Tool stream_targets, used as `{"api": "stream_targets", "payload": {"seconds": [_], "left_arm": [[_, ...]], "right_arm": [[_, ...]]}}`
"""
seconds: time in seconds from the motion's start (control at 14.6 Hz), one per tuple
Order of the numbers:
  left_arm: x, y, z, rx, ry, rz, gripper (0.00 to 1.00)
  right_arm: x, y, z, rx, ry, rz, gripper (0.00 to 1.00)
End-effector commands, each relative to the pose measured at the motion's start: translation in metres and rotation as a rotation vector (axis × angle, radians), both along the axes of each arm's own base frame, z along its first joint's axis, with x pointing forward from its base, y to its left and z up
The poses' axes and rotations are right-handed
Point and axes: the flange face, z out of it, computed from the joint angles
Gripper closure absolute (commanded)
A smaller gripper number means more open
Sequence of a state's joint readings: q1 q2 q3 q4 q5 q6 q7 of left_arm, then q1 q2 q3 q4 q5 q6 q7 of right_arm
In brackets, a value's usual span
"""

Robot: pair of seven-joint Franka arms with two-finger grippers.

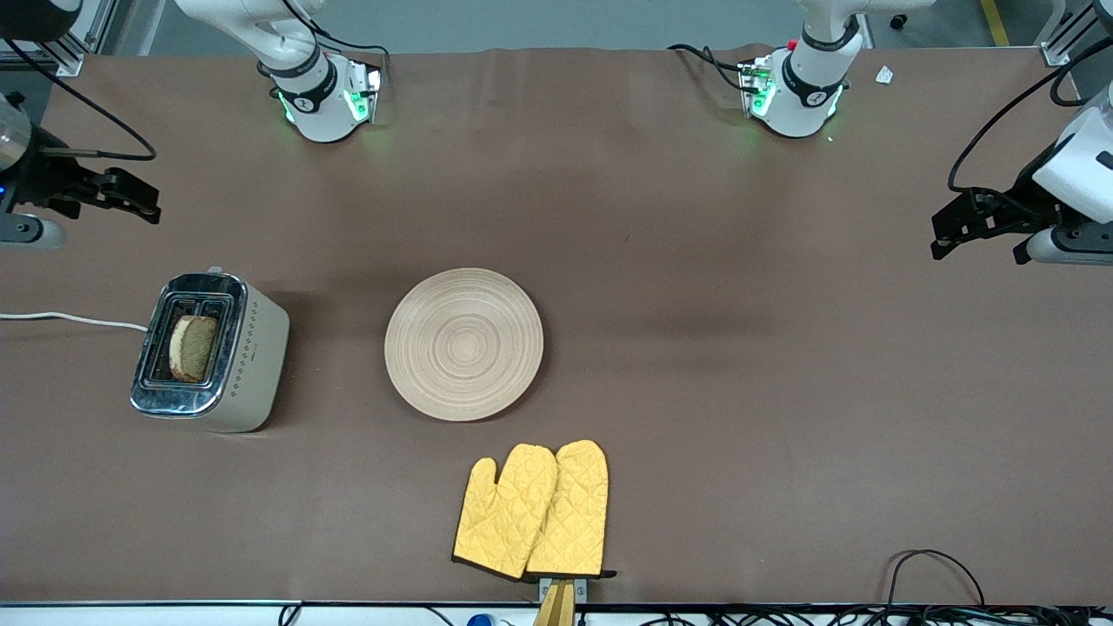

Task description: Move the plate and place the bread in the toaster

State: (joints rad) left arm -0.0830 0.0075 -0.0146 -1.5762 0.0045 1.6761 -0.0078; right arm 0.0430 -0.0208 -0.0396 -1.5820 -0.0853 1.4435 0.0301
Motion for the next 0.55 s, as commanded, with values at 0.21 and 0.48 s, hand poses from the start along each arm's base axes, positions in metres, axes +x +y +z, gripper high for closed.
{"api": "stream_targets", "payload": {"seconds": [0.21,0.48], "left_arm": [[0.0039,-0.0006,0.0043,0.016,-0.008,0.016,0.00],[0.0041,0.0006,0.0051,0.020,-0.010,0.017,0.00]], "right_arm": [[-0.0081,-0.0274,0.0037,0.092,-0.017,-0.001,0.00],[-0.0085,-0.0285,0.0036,0.117,-0.016,-0.007,0.00]]}}
